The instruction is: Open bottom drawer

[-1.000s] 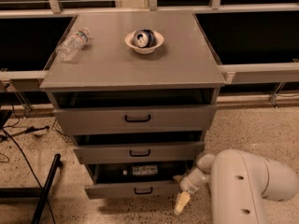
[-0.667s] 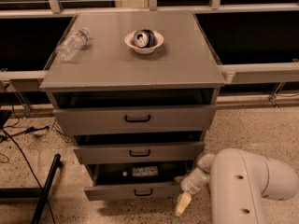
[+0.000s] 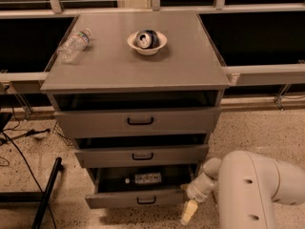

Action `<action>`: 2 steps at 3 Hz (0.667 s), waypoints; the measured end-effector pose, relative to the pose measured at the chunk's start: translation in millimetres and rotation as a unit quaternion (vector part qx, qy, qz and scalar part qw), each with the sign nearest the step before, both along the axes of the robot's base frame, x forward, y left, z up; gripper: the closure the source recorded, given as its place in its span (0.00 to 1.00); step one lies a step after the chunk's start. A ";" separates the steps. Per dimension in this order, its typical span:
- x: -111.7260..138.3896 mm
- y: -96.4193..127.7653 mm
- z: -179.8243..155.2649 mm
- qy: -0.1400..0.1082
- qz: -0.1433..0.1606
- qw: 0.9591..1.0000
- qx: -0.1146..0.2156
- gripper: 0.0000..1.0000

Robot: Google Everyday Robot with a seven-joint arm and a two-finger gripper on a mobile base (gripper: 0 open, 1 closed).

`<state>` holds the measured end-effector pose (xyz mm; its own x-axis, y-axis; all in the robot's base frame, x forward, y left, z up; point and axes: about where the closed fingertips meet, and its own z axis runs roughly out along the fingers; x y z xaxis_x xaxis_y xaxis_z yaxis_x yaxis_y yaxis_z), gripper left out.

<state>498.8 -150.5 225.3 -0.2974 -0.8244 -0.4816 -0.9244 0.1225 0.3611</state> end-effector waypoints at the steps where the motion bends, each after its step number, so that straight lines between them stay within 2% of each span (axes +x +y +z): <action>1: -20.5 -3.6 3.8 0.024 -0.006 1.000 -0.002 0.00; 2: -30.7 -5.4 5.6 0.039 -0.005 0.999 -0.004 0.00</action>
Offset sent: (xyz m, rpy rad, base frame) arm -0.0388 -0.0107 0.0110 -0.0172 0.1068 -0.0139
